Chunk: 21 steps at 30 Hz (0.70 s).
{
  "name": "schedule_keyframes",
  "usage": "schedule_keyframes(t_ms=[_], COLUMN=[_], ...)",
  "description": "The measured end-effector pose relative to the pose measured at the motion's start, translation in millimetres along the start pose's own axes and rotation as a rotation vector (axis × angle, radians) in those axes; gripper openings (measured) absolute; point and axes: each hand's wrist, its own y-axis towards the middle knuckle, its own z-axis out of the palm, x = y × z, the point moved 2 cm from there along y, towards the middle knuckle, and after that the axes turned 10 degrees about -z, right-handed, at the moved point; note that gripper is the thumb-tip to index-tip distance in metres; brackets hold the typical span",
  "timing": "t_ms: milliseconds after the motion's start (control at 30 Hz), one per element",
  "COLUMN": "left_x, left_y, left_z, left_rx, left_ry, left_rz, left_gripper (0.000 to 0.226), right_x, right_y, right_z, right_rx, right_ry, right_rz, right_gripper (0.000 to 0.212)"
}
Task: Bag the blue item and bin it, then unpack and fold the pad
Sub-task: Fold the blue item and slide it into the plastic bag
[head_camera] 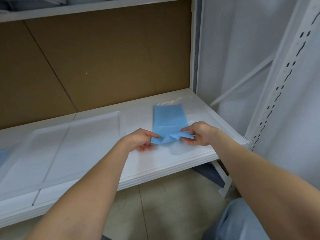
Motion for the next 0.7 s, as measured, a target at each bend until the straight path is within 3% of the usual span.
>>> schedule_keyframes(t_ms=[133,267,333,433,600,700], left_x=[-11.3,-23.7,-27.9,-30.3,-26.3,-21.1], left_y=[15.2,36.1,46.2,55.2,58.7,67.9], left_z=[-8.5,-11.4,-7.7,-1.3,8.3,8.2], left_rx=[-0.152,-0.352,-0.370,-0.338,-0.167,-0.214], left_ry=[-0.003,-0.196,-0.202,-0.188,-0.155,-0.126], left_rz=[0.126,0.138,0.137,0.142,0.134,0.133], left_gripper=[0.006,0.025,0.031,0.032,0.033,0.036], right_x=[9.9,13.4,14.2,12.1,6.6,2.4], right_y=[10.5,27.9,36.9,48.9,60.8,64.0], right_z=[-0.4,0.4,0.3,0.9,1.7,-0.4], right_rx=[0.065,0.006,-0.103,-0.233,-0.279,-0.290], right_ry=[0.040,-0.320,-0.556,-0.773,-0.843,-0.843], right_rz=[0.026,-0.071,-0.165,-0.217,-0.211,-0.220], right_gripper=[0.044,0.022,0.018,0.028,0.021,0.019])
